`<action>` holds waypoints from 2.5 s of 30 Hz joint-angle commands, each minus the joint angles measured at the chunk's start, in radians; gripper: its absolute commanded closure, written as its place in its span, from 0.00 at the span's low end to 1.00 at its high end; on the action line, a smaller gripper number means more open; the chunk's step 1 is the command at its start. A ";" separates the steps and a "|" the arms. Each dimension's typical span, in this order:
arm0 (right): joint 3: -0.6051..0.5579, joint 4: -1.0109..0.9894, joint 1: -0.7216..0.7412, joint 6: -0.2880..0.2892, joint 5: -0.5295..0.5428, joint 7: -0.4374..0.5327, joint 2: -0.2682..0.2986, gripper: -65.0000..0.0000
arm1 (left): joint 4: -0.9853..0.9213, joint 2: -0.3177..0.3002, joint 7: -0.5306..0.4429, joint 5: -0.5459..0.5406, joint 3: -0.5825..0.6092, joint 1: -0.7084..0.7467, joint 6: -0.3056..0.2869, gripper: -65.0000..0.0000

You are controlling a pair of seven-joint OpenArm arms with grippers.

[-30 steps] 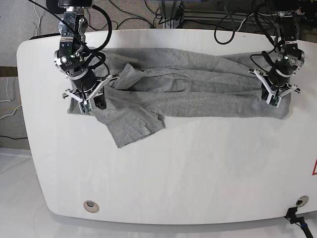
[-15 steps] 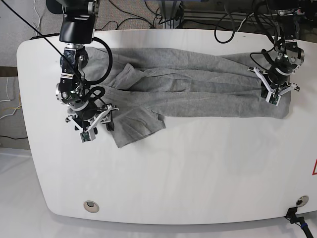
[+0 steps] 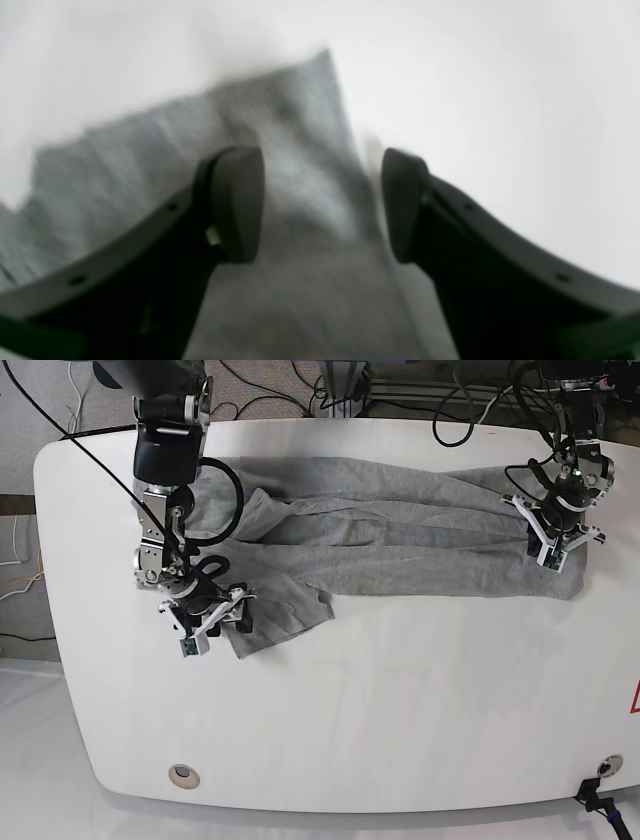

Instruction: Fold the T-shirt properly

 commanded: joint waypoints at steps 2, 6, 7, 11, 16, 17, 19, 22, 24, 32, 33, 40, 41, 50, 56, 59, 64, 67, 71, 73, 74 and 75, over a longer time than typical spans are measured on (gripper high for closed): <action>0.000 -0.019 0.021 0.006 0.005 0.038 0.011 0.45 | 0.018 -0.014 -0.020 -0.007 -0.005 -0.008 0.003 1.00; -0.070 -0.022 0.018 0.006 0.011 0.038 0.010 0.45 | 0.018 -0.014 -0.020 -0.007 -0.005 -0.008 0.003 1.00; -0.096 -0.019 0.008 0.006 0.011 0.038 0.010 0.45 | 0.018 -0.014 -0.020 -0.007 -0.005 -0.008 0.003 1.00; -0.116 -0.017 -0.009 0.006 0.011 0.040 -0.016 0.45 | 0.018 -0.014 -0.020 -0.007 -0.005 -0.008 0.003 1.00; -0.116 -0.016 -0.029 0.006 0.011 0.038 -0.019 0.48 | 0.018 -0.014 -0.020 -0.007 -0.005 -0.008 0.003 1.00; -0.116 -0.016 -0.029 0.006 0.011 0.038 -0.019 0.51 | 0.018 -0.014 -0.020 -0.007 -0.005 -0.008 0.003 1.00; -0.116 -0.016 -0.029 0.006 0.011 0.040 -0.019 0.62 | 0.018 -0.014 -0.020 -0.007 -0.005 -0.008 0.003 1.00; -0.116 -0.016 -0.029 0.006 0.011 0.043 -0.018 0.87 | 0.018 -0.014 -0.020 -0.007 -0.005 -0.008 0.003 1.00; -0.116 -0.016 -0.028 0.006 0.011 0.043 -0.015 1.00 | 0.018 -0.014 -0.020 -0.007 -0.005 -0.008 0.003 1.00; -0.116 0.108 -0.052 0.011 0.011 -0.008 -0.013 1.00 | 0.014 -0.014 -0.020 -0.007 -0.005 -0.008 0.003 1.00; -0.116 0.156 -0.068 0.022 0.011 -0.025 -0.013 1.00 | 0.014 -0.014 -0.020 -0.007 -0.005 -0.008 0.003 1.00; -0.116 0.524 -0.200 0.025 0.004 -0.120 -0.015 1.00 | 0.012 -0.012 -0.020 -0.007 -0.005 -0.008 0.003 1.00; -0.116 0.576 -0.230 0.023 0.002 -0.120 -0.015 1.00 | 0.012 -0.012 -0.020 -0.007 -0.005 -0.008 0.003 1.00; -0.112 0.899 -0.436 -0.032 0.001 -0.115 -0.012 1.00 | 0.012 -0.012 -0.020 -0.007 -0.005 -0.008 0.003 1.00; -0.110 0.955 -0.556 -0.028 0.001 -0.115 -0.012 1.00 | 0.012 -0.012 -0.020 -0.006 -0.005 -0.008 0.003 1.00; -0.110 0.957 -0.612 -0.023 0.008 -0.115 -0.012 1.00 | 0.011 -0.012 -0.020 -0.006 -0.005 -0.008 0.003 1.00; -0.110 0.963 -0.709 0.052 0.010 -0.117 -0.012 1.00 | 0.011 -0.012 -0.020 -0.004 -0.004 -0.010 0.003 1.00; -0.110 0.962 -0.757 0.061 0.011 -0.118 -0.012 1.00 | 0.011 -0.012 -0.020 -0.004 -0.002 -0.010 0.005 1.00; -0.110 0.955 -0.786 0.061 0.011 -0.120 -0.012 1.00 | 0.011 -0.012 -0.020 -0.004 -0.002 -0.011 0.005 1.00; -0.110 0.948 -0.786 0.061 0.011 -0.120 -0.012 1.00 | 0.011 -0.012 -0.020 -0.004 -0.002 -0.011 0.005 1.00; -0.110 0.937 -0.786 0.061 0.011 -0.120 -0.012 1.00 | 0.011 -0.012 -0.020 -0.004 -0.002 -0.011 0.005 1.00; -0.110 0.925 -0.784 0.061 0.007 -0.120 -0.012 1.00 | 0.011 -0.012 -0.020 -0.004 -0.002 -0.011 0.005 1.00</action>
